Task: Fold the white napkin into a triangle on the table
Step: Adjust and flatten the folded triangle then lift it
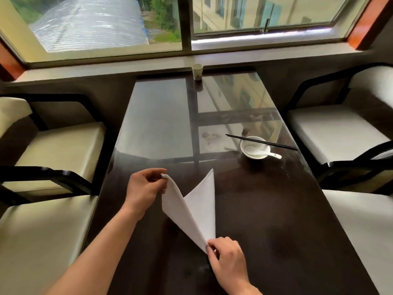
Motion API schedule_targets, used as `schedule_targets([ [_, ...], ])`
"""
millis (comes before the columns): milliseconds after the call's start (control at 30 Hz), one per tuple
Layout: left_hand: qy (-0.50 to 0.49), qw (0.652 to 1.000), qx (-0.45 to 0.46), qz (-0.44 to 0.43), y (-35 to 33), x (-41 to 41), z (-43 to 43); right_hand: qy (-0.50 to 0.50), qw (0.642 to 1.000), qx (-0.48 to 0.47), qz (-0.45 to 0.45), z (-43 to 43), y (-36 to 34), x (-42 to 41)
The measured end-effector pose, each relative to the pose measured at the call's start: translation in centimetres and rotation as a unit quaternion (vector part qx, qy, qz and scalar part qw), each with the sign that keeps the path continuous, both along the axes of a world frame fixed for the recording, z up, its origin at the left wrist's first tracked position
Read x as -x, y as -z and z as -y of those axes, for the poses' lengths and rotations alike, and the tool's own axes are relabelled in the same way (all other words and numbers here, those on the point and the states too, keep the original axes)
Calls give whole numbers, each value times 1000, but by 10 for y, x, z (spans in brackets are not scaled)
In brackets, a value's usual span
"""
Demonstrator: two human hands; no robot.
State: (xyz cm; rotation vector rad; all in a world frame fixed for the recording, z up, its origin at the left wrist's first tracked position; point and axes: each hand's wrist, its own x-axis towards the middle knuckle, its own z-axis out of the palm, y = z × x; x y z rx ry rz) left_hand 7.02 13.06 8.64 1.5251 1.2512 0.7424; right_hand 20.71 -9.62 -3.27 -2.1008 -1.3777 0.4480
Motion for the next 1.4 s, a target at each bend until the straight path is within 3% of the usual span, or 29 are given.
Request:
schedule_targets([
  [200,65,997,-6,-49,9,-54,-32,89,991,41,-95,-2,-3,1],
  [467,135,986,54,-79,51,-125,-54,104,977,144,-121,-10,-10,-6],
  [800,108,984,78,-117,97,-167,-51,102,953,234,-161,-26,-19,-20],
  [1100,57,987,18,-152,105,-158,-34,85,953,246,-155,-25,-14,-21],
  [1267,22,988,-12,-151,96,-106,-13,101,951,238,-171,-28,-13,-28],
  [1400,-13,985,-43,-165,94,-51,22,155,952,177,-197,-53,-14,-56],
])
